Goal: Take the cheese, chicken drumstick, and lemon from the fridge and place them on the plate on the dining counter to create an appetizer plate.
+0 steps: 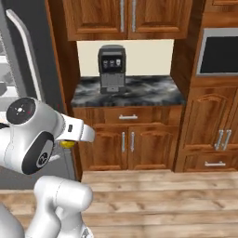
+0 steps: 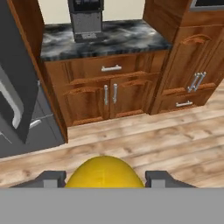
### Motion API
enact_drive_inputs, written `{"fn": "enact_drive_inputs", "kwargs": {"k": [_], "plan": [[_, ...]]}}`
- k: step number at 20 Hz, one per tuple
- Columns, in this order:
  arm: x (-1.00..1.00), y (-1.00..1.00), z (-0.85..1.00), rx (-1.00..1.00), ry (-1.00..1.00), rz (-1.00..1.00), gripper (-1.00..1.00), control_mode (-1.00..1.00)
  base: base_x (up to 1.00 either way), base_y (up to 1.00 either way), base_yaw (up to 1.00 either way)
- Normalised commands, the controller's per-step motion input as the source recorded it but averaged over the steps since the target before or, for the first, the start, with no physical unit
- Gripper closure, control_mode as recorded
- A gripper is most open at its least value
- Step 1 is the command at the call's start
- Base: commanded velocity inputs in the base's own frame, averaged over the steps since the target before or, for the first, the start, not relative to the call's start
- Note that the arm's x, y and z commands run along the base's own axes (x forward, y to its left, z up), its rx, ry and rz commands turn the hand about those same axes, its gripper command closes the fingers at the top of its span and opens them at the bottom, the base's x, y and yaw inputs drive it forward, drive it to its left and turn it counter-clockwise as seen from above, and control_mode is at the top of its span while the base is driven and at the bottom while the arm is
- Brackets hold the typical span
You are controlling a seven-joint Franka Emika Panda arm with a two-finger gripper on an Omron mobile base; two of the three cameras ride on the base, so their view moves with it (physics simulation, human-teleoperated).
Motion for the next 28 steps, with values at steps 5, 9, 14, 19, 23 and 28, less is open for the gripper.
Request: {"fn": "enact_drive_inputs", "kwargs": {"k": [5, 9, 14, 19, 23, 28], "plan": [[0.0, 0.0, 0.0, 0.0, 0.0, 0.0, 1.0, 1.0, -0.02, -1.0, -0.23], [0.0, 0.0, 0.0, 0.0, 0.0, 0.0, 1.0, 1.0, 0.0, -0.99, -0.29], [0.0, 0.0, 0.0, 0.0, 0.0, 0.0, 1.0, 1.0, 0.0, -1.0, -0.33], [0.0, 0.0, 0.0, 0.0, 0.0, 0.0, 1.0, 1.0, 0.0, -1.0, -0.35], [0.0, 0.0, 0.0, 0.0, 0.0, 0.0, 1.0, 1.0, -0.02, -0.94, -0.34], [0.0, 0.0, 0.0, 0.0, 0.0, 0.0, 1.0, 1.0, -0.03, -0.91, -0.34]]}}
